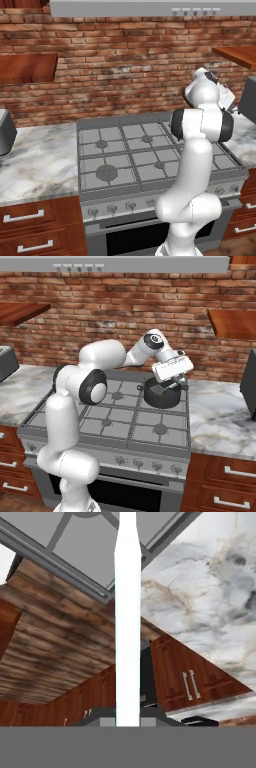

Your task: Put the tomato and broccoli in the pot. Retrieve the spatula and lightly stir the vegetables in the pot.

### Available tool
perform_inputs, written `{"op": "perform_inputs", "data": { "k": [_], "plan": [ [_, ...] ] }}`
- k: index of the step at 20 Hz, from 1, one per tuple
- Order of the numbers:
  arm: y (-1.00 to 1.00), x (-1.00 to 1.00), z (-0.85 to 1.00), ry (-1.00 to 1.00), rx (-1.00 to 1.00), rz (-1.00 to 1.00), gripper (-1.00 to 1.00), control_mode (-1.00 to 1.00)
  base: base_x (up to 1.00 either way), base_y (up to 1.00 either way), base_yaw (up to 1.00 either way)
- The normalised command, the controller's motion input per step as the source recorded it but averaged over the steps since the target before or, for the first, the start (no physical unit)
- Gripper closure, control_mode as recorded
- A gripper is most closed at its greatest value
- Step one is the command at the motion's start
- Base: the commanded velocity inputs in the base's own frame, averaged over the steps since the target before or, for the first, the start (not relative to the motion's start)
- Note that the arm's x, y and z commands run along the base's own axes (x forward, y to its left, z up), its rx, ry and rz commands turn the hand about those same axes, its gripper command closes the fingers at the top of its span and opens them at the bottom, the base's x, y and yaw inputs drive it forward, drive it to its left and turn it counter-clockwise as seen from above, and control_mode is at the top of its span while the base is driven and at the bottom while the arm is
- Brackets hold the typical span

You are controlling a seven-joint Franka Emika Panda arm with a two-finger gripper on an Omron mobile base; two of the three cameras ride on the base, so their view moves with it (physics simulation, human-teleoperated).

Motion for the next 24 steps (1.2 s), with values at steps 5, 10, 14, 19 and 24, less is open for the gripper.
{"op": "perform_inputs", "data": {
  "k": [5,10,14,19,24],
  "plan": [
    [0.00,0.03,-0.01,0.00,-0.05,-0.01,1.00,-1.00,0.00,0.00,0.00],
    [0.00,0.15,0.00,0.00,-0.05,0.00,1.00,-1.00,0.00,0.00,0.00],
    [0.00,0.45,0.00,0.00,-0.05,0.00,1.00,-1.00,0.00,0.00,0.00],
    [0.00,0.35,-0.01,0.00,-0.04,0.00,1.00,-1.00,0.00,0.00,0.00],
    [0.02,0.21,-0.23,0.00,-0.01,0.00,1.00,-1.00,0.00,0.00,0.00]
  ]
}}
